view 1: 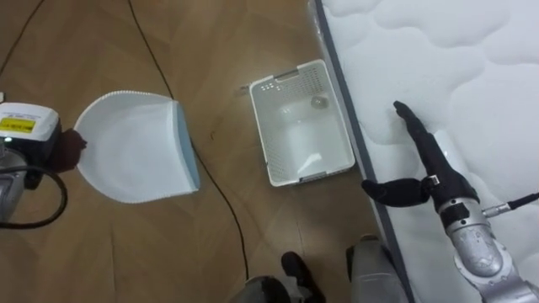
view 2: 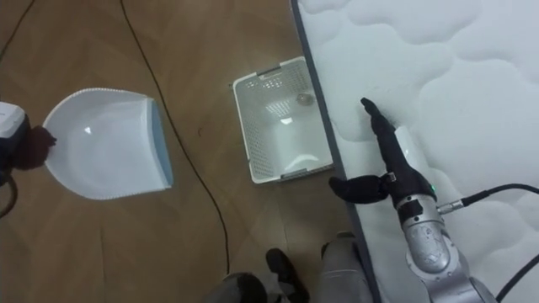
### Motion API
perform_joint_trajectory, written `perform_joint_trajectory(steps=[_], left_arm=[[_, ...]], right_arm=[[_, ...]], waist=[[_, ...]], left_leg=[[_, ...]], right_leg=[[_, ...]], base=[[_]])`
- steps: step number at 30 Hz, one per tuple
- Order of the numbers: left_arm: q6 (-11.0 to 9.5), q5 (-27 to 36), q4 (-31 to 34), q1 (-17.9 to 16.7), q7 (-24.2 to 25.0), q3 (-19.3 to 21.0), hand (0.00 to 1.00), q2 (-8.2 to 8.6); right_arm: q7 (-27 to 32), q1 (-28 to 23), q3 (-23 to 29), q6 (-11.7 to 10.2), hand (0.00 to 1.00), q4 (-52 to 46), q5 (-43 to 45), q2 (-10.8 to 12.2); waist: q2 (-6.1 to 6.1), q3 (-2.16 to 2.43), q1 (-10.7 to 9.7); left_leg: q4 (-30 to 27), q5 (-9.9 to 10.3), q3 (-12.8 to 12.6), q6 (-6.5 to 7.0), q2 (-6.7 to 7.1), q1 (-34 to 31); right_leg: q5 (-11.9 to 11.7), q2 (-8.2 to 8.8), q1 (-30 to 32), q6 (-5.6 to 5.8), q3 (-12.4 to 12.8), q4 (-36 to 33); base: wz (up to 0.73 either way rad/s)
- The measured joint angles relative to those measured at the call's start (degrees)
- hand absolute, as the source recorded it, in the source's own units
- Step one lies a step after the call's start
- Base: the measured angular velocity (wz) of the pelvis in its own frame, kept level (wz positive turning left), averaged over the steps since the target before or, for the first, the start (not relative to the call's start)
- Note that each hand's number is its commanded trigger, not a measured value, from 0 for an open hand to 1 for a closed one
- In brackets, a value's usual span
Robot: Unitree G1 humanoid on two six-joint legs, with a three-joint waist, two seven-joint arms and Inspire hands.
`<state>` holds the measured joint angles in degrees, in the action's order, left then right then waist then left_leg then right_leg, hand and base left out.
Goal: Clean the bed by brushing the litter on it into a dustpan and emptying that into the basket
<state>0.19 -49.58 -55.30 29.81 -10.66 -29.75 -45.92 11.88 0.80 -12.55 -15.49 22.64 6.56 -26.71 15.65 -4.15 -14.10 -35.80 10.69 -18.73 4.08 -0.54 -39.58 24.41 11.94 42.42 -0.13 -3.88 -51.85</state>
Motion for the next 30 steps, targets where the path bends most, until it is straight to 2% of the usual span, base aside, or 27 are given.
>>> perform_joint_trajectory(steps=[7, 11, 13, 14, 16, 17, 18, 20, 22, 24, 26, 28, 30], left_arm=[[0.23, 2.77, 0.19, -0.04, -0.19, -0.72, 1.0, 0.59], [-0.17, 7.51, 0.68, -0.16, -2.68, -0.67, 1.0, 1.07], [-0.69, 9.52, 0.8, -0.56, -3.6, -0.48, 1.0, 1.55], [-1.21, 10.98, 1.59, -1.63, -4.06, 1.03, 1.0, 1.83], [-1.97, 11.95, 3.51, -4.08, -4.82, 3.58, 1.0, 2.45], [-2.38, 11.94, 5.32, -6.03, -5.12, 5.37, 1.0, 2.87], [-3.05, 11.98, 6.85, -8.48, -5.49, 7.64, 1.0, 4.05], [-4.13, 12.16, 9.52, -12.37, -6.62, 10.49, 1.0, 5.94], [-4.5, 13.24, 11.77, -14.14, -6.79, 10.99, 1.0, 7.8], [-5.92, 14.05, 14.89, -15.72, -6.69, 11.99, 1.0, 10.1], [-7.16, 14.09, 16.94, -17.5, -6.7, 13.35, 1.0, 11.32], [-8.24, 14.4, 19.6, -19.53, -6.7, 14.05, 1.0, 11.89], [-10.56, 17.41, 23.06, -21.35, -6.71, 15.29, 1.0, 11.89]], right_arm=[[1.71, -0.2, -0.95, -0.09, 0.0, -0.19, -1.69, -0.04], [1.59, -0.18, -1.0, -1.18, 0.0, 0.24, -1.87, 0.02], [1.19, -0.25, -1.43, -1.33, 0.0, 0.85, -2.04, 0.03], [0.96, -0.43, -2.02, -1.36, 0.0, 1.1, -2.03, 0.09], [0.47, -1.51, -2.03, -1.42, 0.0, 1.59, -2.08, 0.38], [0.4, -2.22, -2.03, -1.41, 0.0, 1.89, -2.59, 0.91], [0.4, -2.03, -1.99, -1.59, 0.0, 3.84, -3.16, 1.53], [0.47, -2.14, -1.9, -1.42, 0.0, 4.52, -3.83, 2.31], [0.55, -2.04, -1.6, -1.13, 0.0, 6.16, -3.96, 3.14], [1.05, -2.2, -0.51, -0.68, 0.0, 8.68, -3.8, 5.39], [1.53, -2.83, 0.48, -0.63, 0.0, 9.44, -3.82, 6.5], [2.62, -4.72, 1.52, -0.64, 0.0, 9.53, -3.99, 6.61], [4.3, -7.51, 4.16, -0.57, 0.0, 9.07, -4.25, 6.68]], waist=[[-0.43, -0.18, 0.07], [-1.51, -0.62, -0.03], [-2.43, -0.41, 0.64], [-3.67, -0.23, 1.37], [-4.87, 0.36, 2.29], [-5.76, 0.82, 3.25], [-5.92, 0.91, 4.11], [-6.26, 1.13, 4.58], [-6.56, 1.3, 4.74], [-7.33, 1.69, 5.19], [-7.7, 1.9, 5.18], [-8.07, 2.12, 5.22], [-8.5, 2.45, 5.16]], left_leg=[[0.0, 0.01, 0.1, 0.03, 0.04, 0.46], [-0.79, 0.55, 0.12, -0.1, -0.35, 0.36], [-2.1, 1.67, 0.18, -0.48, -0.94, 0.55], [-2.43, 2.33, 1.01, -0.95, -0.85, 1.12], [-3.52, 3.76, 2.48, -1.73, -0.88, 1.78], [-3.7, 4.53, 4.45, -2.5, -0.57, 2.68], [-3.56, 5.13, 7.66, -3.29, -0.35, 3.91], [-3.23, 5.5, 11.14, -3.85, 0.52, 5.77], [-2.84, 5.61, 11.08, -3.89, 0.7, 7.69], [-1.49, 5.63, 11.0, -3.9, 0.54, 10.42], [-0.55, 5.63, 10.92, -3.9, 0.32, 12.53], [0.65, 5.63, 10.83, -3.9, 0.14, 14.79], [2.1, 5.64, 10.82, -3.9, -0.12, 16.7]], right_leg=[[0.02, 0.13, -0.4, 0.05, -0.03, 0.1], [0.02, -0.34, -0.09, 0.05, 0.61, -0.06], [0.02, -1.39, 0.07, 0.05, 1.61, -0.05], [-0.02, -2.22, -0.01, 0.05, 2.95, -0.02], [-0.16, -3.8, -0.55, 0.09, 4.54, 0.35], [-0.42, -4.81, -1.11, 0.05, 5.87, 0.83], [-1.42, -6.38, -2.67, -0.02, 7.11, 2.53], [-2.04, -7.24, -4.65, 0.13, 8.39, 4.16], [-2.27, -7.27, -6.51, 0.47, 8.8, 5.3], [-2.96, -8.1, -9.2, 0.96, 10.11, 7.51], [-3.6, -8.38, -11.36, 1.15, 10.46, 9.34], [-4.23, -8.83, -13.73, 1.5, 11.09, 11.45], [-5.28, -9.13, -15.92, 1.82, 11.34, 14.12]], base=[[0.0], [-0.08], [-0.43], [-0.67], [-0.72], [-0.93], [-0.97], [-0.83], [-0.44], [-0.29], [-0.29], [-0.25], [-0.21]])
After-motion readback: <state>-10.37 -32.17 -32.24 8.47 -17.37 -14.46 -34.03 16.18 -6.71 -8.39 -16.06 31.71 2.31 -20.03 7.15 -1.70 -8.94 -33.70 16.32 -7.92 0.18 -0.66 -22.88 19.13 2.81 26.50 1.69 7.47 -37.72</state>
